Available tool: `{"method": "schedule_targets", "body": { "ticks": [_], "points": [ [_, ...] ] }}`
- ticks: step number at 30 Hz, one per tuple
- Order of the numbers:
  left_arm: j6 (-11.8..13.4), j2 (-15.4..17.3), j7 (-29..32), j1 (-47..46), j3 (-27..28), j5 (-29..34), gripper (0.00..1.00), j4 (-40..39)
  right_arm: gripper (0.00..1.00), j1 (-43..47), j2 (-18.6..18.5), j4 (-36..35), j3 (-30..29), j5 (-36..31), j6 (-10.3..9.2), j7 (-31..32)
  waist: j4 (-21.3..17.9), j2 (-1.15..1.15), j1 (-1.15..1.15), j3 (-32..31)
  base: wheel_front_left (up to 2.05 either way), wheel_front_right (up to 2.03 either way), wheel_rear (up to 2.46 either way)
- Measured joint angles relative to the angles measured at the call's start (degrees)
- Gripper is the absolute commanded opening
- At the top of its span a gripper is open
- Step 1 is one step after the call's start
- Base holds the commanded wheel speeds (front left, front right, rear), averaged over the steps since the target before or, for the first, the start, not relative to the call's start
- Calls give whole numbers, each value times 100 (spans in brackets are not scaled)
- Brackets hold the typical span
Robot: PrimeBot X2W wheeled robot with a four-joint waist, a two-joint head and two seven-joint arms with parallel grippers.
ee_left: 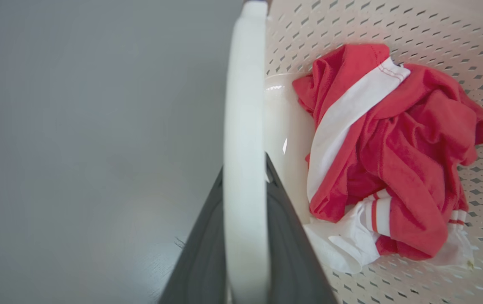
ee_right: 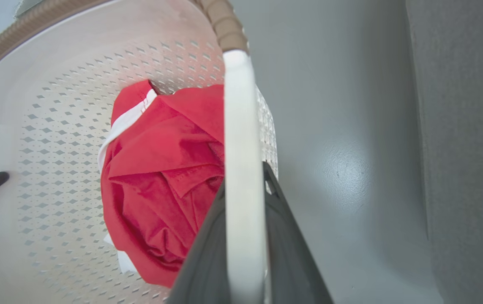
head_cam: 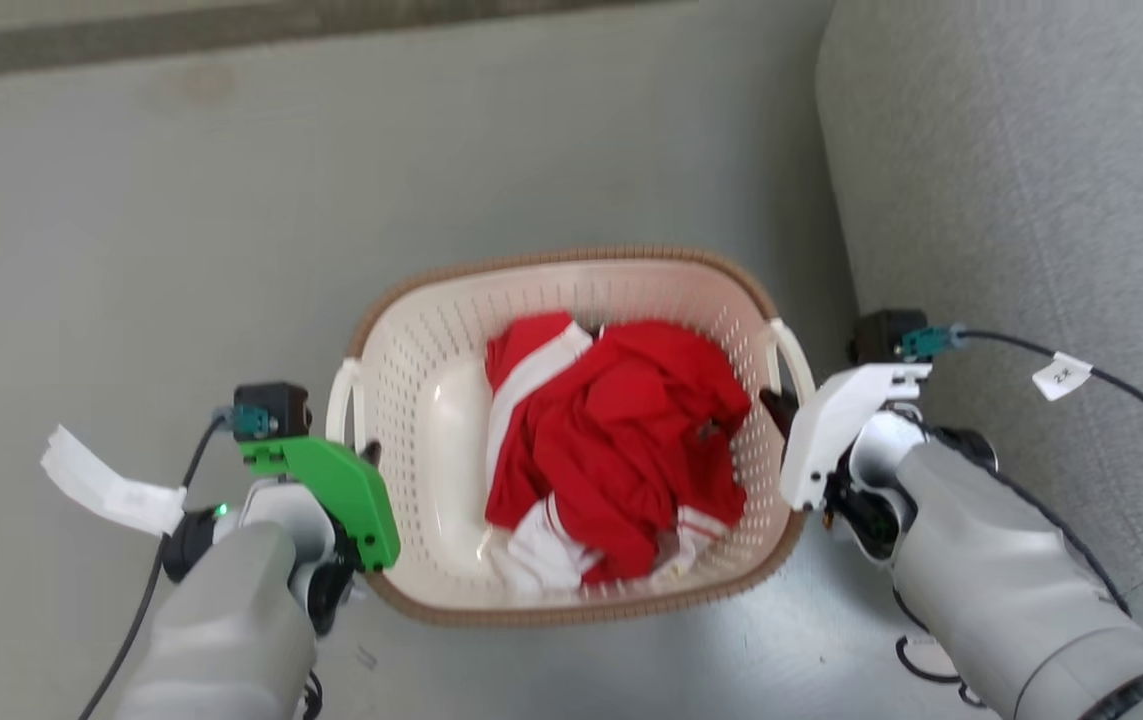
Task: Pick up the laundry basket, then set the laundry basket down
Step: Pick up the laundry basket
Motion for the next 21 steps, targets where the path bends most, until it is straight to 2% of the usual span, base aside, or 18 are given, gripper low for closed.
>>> {"method": "schedule_targets", "body": {
  "ticks": [15,21],
  "points": [
    [0,1,589,859,-188,-508,0,97,0,737,-1,77,510,380,-4,738,-29,0,0,-1320,0,0,0],
    [-1,0,734,926,-232,-625,0,115,0,783,0,93,604,460,-5,893,-57,0,0,-1706,0,0,0]
  ]
}}
